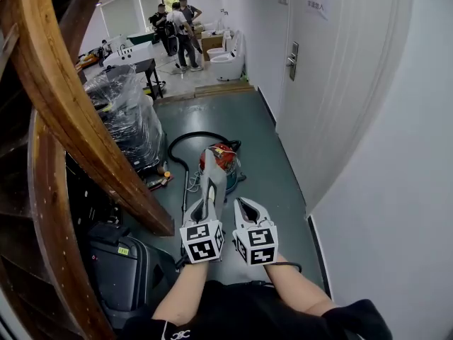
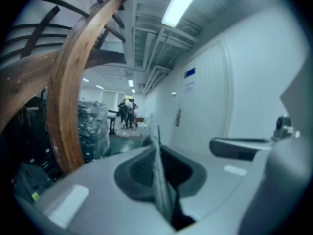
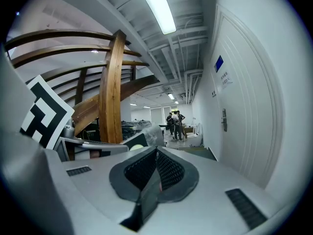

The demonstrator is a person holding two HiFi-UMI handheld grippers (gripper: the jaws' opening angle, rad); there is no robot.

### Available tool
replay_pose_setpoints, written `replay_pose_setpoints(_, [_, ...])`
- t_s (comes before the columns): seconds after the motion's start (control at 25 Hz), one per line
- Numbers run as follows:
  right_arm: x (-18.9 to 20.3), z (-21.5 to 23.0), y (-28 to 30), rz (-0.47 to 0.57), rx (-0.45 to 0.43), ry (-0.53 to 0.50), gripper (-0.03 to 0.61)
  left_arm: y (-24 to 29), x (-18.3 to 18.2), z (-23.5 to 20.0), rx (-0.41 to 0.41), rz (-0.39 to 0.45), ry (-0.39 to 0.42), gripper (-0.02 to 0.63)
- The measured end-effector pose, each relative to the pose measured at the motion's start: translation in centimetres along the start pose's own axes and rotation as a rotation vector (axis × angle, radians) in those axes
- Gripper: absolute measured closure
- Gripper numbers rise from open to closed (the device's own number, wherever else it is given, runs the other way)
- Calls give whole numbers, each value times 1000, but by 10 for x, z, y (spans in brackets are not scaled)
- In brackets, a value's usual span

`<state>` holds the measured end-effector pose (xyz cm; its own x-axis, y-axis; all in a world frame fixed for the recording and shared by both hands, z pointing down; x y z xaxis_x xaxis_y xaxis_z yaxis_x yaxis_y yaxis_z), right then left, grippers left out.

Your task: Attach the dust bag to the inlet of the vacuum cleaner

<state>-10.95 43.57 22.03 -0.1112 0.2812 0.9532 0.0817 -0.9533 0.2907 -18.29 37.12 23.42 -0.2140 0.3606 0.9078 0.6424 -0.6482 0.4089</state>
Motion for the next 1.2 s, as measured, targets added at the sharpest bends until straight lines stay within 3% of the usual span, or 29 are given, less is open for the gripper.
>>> replay_pose_setpoints(0.6, [-3,39,41,-5,-6,-25,580,56,-7,-3,4,6,-24,588])
replay_pose_setpoints(1.2, [-16,75,165,-35,23,-43,580,168,-40,-53,26,8,-25,588])
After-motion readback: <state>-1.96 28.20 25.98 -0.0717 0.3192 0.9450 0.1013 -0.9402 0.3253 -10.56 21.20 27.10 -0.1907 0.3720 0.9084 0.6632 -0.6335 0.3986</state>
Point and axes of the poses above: the fingertips, and each gripper's own axes: y forward along the fingers, z to its right, x out of its underside, the point moved 1 cm from there along -y, backward along the fingers, and after that the axes turned 7 degrees about -z, right-handed, at the moved point
